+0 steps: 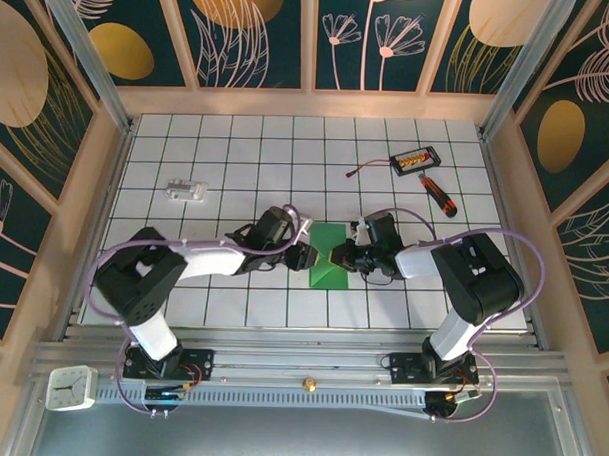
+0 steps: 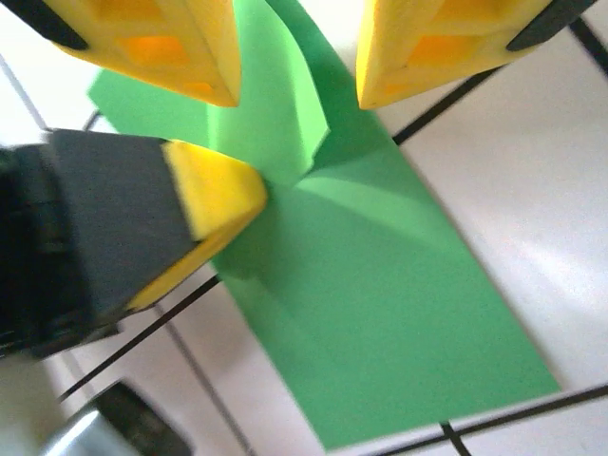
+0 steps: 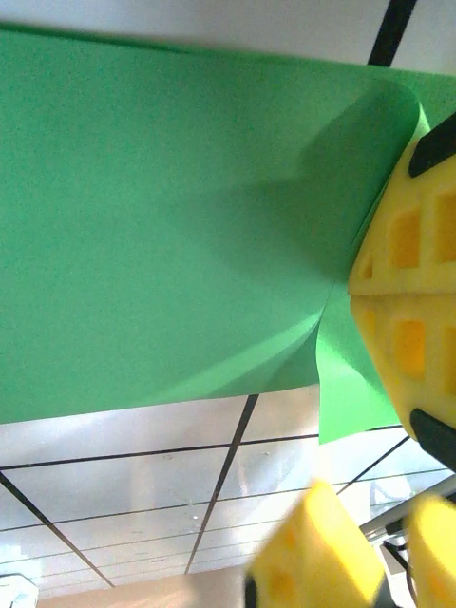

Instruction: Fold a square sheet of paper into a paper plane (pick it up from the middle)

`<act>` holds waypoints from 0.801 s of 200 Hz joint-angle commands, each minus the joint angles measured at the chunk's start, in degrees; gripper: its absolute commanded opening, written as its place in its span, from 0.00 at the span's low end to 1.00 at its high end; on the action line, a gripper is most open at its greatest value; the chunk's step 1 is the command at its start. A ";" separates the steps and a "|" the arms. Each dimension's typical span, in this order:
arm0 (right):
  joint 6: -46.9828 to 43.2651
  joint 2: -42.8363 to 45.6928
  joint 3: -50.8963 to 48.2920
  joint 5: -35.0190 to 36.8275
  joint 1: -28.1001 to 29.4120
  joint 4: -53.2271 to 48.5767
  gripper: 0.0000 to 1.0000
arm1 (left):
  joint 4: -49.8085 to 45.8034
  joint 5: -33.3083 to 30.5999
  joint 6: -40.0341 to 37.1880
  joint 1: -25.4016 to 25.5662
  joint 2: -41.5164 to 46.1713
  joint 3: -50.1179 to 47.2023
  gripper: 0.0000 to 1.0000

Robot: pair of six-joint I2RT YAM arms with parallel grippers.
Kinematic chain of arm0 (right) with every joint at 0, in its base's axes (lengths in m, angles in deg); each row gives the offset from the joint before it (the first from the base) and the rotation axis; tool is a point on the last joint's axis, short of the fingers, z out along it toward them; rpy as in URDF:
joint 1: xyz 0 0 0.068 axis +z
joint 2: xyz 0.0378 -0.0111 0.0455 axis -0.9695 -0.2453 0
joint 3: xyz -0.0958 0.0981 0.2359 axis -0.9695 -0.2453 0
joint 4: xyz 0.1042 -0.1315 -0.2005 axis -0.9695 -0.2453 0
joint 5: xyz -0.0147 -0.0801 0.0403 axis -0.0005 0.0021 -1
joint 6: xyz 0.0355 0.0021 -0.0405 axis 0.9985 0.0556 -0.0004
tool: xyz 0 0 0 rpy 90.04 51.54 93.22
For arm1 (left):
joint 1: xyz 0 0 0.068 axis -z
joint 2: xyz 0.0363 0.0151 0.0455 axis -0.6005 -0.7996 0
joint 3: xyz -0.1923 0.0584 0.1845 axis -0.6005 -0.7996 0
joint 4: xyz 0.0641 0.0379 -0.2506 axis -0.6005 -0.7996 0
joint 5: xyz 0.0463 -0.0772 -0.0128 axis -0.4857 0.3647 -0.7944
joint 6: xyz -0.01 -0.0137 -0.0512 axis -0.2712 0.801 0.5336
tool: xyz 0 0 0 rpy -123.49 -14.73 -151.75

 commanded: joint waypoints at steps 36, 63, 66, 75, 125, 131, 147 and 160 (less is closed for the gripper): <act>-1.83 -2.52 -1.95 3.26 -0.87 -4.67 0.00 | 2.53 5.15 8.04 7.46 3.46 -1.99 0.07; -2.01 -2.77 -1.77 3.18 -0.96 -4.48 0.00 | 1.63 7.06 8.93 8.44 -1.02 -0.72 0.00; -2.01 -2.79 -1.77 3.18 -0.93 -4.48 0.00 | 1.36 7.01 8.73 8.41 -1.20 -0.72 0.00; -2.09 -2.89 -1.69 3.10 -0.97 -4.52 0.00 | 0.75 6.85 8.03 8.44 -1.83 -0.60 0.00; -2.49 -2.80 -1.55 3.33 -0.94 -5.09 0.00 | -2.79 4.78 5.34 8.32 -5.80 1.60 0.00; -2.45 -2.72 -1.60 3.35 -1.00 -5.09 0.00 | -3.04 4.53 5.08 8.34 -5.97 1.74 0.00; -2.60 -2.62 -1.73 3.35 -1.05 -5.26 0.00 | -3.96 3.38 4.43 8.34 -6.29 2.07 0.00; -2.66 -2.58 -1.68 3.40 -1.05 -5.36 0.00 | -4.85 2.29 3.78 8.27 -6.40 2.22 0.00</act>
